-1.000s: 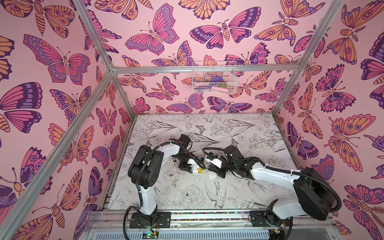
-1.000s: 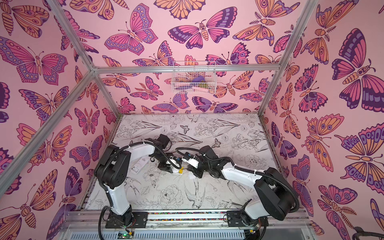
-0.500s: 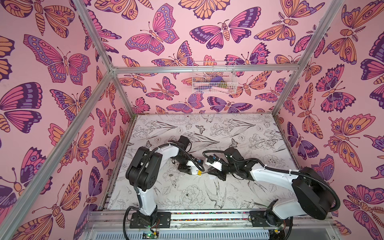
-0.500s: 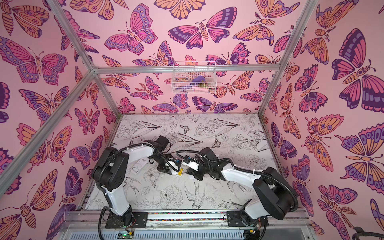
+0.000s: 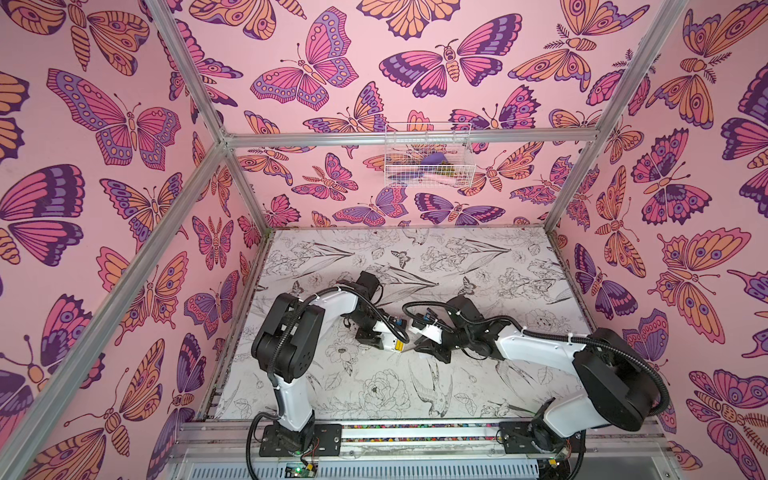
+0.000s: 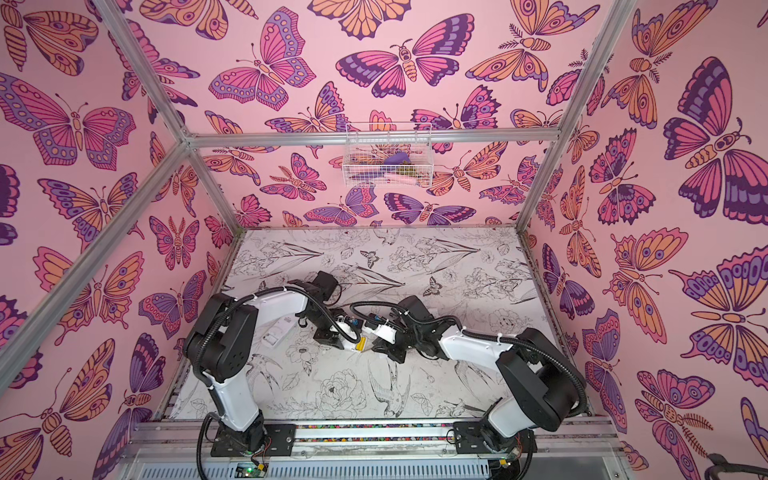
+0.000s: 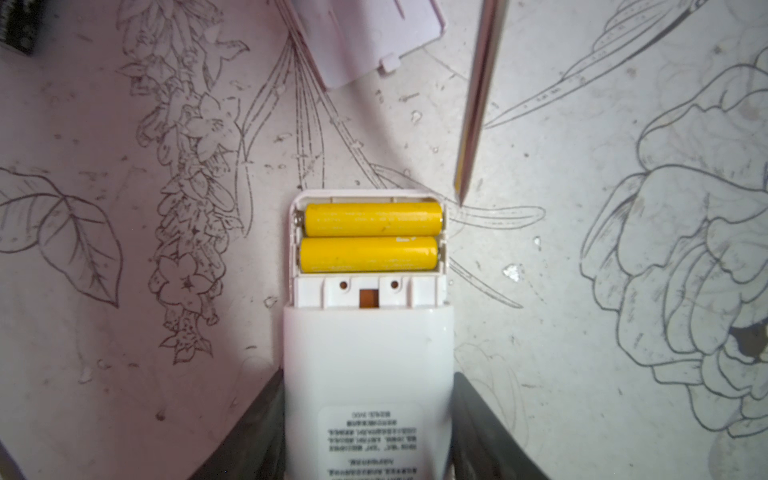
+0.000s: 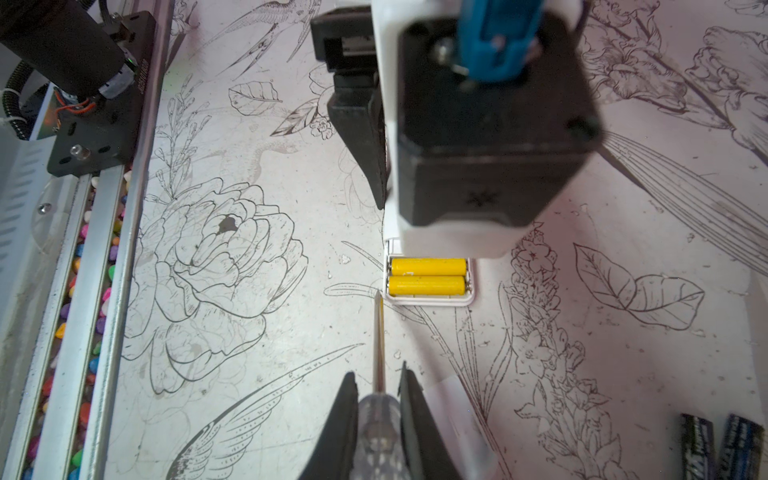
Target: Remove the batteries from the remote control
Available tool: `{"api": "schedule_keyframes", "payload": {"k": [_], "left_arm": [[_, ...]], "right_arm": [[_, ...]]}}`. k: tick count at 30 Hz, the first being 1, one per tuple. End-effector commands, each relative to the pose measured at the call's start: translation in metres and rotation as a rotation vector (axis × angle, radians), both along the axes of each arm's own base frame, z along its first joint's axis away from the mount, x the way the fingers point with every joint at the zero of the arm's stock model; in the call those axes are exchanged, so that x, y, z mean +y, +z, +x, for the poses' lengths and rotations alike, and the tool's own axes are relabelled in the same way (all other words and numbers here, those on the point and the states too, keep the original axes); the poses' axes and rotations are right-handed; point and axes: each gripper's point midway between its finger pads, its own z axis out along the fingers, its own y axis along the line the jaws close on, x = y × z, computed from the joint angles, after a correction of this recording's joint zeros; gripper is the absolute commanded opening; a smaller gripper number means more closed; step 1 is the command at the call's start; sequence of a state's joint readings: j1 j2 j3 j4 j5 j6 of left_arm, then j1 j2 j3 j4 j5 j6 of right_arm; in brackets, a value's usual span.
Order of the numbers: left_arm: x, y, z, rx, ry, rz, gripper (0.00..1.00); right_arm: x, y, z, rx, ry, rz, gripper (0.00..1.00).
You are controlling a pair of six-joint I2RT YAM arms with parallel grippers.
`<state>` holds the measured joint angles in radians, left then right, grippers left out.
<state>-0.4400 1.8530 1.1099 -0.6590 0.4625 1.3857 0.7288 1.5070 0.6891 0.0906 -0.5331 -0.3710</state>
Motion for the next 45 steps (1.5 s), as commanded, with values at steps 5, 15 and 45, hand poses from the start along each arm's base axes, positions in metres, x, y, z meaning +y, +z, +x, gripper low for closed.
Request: {"api": "schedule_keyframes", "payload": {"k": [5, 15, 45], "left_arm": [[0.001, 0.002, -0.011, 0.044, -0.01, 0.004, 0.37], [-0.002, 0.006, -0.008, 0.035, -0.012, -0.007, 0.37], [-0.004, 0.005, -0.012, 0.031, -0.023, 0.015, 0.38]], "right_arm": [[0.006, 0.011, 0.007, -0.05, 0.021, 0.034, 0.0], [0.002, 0.0, 0.01, -0.05, 0.007, -0.008, 0.0], [0.004, 0.011, -0.006, -0.027, 0.06, 0.027, 0.0]]}}
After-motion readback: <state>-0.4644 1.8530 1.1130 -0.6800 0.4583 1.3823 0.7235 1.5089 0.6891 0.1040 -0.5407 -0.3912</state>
